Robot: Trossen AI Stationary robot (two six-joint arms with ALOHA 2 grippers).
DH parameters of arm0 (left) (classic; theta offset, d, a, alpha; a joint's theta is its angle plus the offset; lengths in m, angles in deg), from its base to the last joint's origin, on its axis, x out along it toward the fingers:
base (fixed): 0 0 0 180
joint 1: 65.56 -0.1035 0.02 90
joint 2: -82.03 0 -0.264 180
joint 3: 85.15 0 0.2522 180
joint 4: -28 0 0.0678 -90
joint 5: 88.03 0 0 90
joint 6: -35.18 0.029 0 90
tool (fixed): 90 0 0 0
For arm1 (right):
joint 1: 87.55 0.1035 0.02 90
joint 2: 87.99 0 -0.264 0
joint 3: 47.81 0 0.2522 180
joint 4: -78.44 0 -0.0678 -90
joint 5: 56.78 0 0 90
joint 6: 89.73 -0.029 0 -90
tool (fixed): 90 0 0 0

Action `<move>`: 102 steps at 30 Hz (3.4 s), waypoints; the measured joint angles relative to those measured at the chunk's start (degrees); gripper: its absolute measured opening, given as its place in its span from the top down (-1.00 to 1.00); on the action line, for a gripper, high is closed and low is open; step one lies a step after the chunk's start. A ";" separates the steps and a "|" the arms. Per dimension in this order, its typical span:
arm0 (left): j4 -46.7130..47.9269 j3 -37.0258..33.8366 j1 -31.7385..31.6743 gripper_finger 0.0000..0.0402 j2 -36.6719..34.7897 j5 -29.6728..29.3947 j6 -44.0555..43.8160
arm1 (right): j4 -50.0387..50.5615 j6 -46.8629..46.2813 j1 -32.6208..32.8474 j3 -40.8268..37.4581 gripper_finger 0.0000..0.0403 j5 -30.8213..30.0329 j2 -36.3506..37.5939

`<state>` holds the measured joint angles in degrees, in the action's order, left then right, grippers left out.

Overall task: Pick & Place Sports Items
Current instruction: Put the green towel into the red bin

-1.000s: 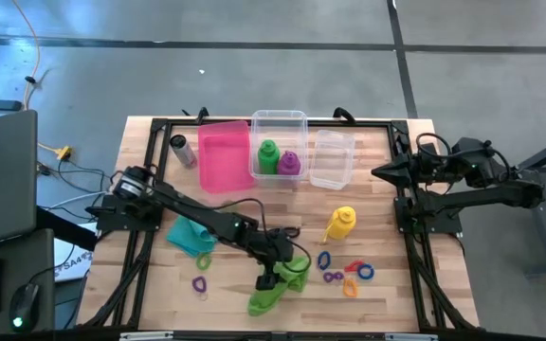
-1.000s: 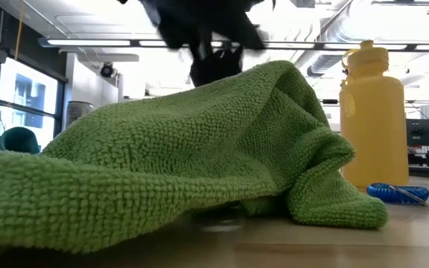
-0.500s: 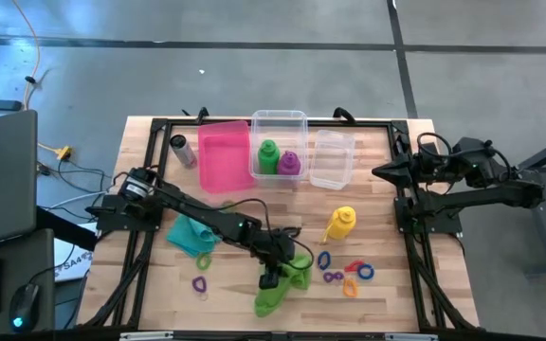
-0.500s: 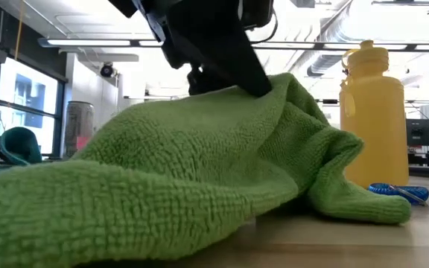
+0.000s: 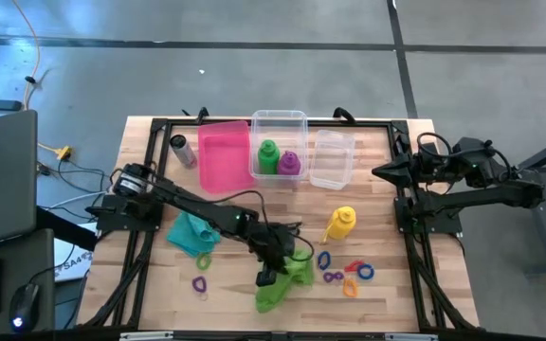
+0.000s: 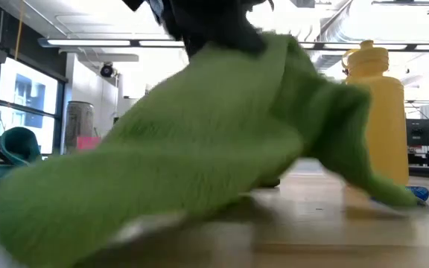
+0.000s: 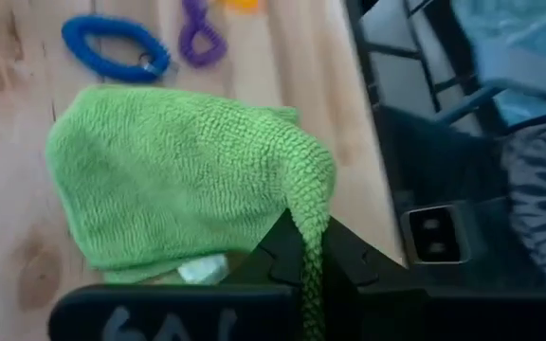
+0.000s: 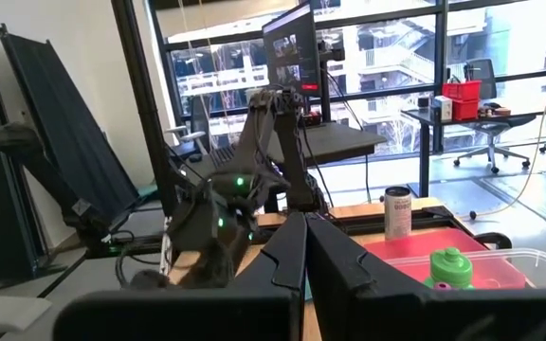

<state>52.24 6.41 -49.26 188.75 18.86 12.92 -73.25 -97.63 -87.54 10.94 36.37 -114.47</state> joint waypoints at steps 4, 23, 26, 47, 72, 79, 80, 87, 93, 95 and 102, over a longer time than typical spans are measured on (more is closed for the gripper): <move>0.33 0.02 0.19 0.98 -4.52 0.12 -0.07 | 0.05 -0.02 -0.01 0.00 1.00 0.00 0.00; 20.78 0.07 1.94 0.99 -29.26 -21.12 -1.59 | 0.22 -0.02 -0.02 0.00 1.00 -0.02 0.02; 23.69 0.07 2.05 0.99 -32.08 -25.25 -1.72 | 0.24 -0.02 -0.02 0.00 1.00 -0.02 0.02; 33.46 0.07 -14.44 1.00 -38.73 -46.17 4.53 | 0.42 0.18 -0.02 0.00 1.00 -0.04 0.02; 39.24 0.00 -39.45 1.00 -29.20 -45.77 5.00 | 0.28 0.20 -0.02 0.00 1.00 -2.21 0.00; 40.92 0.00 -42.30 1.00 -21.40 -43.76 2.85 | 0.28 0.20 0.00 0.00 1.00 -2.19 0.02; 41.57 0.00 -42.71 1.00 -20.27 -43.35 2.53 | 0.28 0.20 -0.02 0.00 1.00 -2.21 0.02; 43.85 -0.01 -45.33 1.00 -14.28 -40.55 1.65 | 0.28 0.20 -0.01 0.00 1.00 -2.19 0.01; 43.10 0.00 -46.37 1.00 -12.08 -36.38 2.70 | 0.31 0.18 -0.01 0.00 1.00 -2.16 0.02; 42.55 0.00 -46.58 1.00 -12.15 -35.25 3.22 | 0.31 0.18 -0.02 0.00 1.00 -2.16 0.02; 41.09 0.04 -47.06 0.99 -12.44 -30.62 5.73 | 0.33 -0.02 -0.01 0.00 1.00 -2.14 0.02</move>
<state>93.33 6.45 -96.32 176.31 -11.75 18.65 -72.92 -97.65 -87.54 10.94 34.23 -114.46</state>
